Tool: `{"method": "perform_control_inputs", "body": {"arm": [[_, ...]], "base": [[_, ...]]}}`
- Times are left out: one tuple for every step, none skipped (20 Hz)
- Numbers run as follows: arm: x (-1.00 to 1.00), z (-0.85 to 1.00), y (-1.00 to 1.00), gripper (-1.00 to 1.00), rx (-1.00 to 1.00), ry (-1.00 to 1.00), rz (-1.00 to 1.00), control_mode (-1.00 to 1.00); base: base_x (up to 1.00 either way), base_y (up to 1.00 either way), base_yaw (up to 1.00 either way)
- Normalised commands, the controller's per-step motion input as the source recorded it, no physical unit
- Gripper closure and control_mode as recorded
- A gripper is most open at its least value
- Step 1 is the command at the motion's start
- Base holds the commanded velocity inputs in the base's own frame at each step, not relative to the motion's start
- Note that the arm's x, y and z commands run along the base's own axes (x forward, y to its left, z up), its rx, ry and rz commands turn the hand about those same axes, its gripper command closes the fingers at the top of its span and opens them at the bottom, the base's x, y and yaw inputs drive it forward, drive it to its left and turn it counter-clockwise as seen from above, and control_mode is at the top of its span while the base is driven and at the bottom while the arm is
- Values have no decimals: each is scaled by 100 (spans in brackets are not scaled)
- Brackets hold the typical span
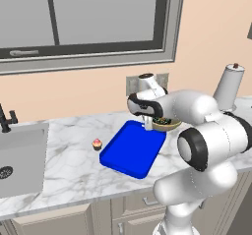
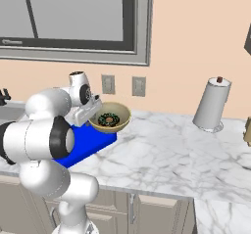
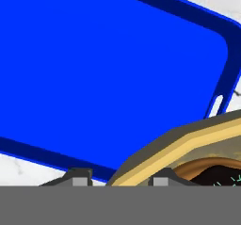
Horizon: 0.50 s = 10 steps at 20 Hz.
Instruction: Place the bowl with donut and the cupcake onto the tray.
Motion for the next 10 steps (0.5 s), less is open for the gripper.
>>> {"method": "perform_control_inputs", "body": {"arm": [[0,0,38,100,0,3,13,-100],[0,0,27,100,0,2,14,-100],[0,-11,20,100,0,0,14,-100],[0,-14,22,100,0,0,14,-100],[0,-16,24,100,0,0,14,-100],[0,-21,22,100,0,0,13,-100],[0,-24,12,100,0,0,12,-100],[0,-27,7,100,0,0,12,-100],[0,-32,19,100,0,0,12,-100],[0,-33,18,100,0,0,12,-100]], "base": [[0,0,0],[0,0,0],[0,0,0],[0,0,0],[0,0,0],[0,0,0],[0,0,0],[0,0,0],[0,0,0],[0,0,0]]}}
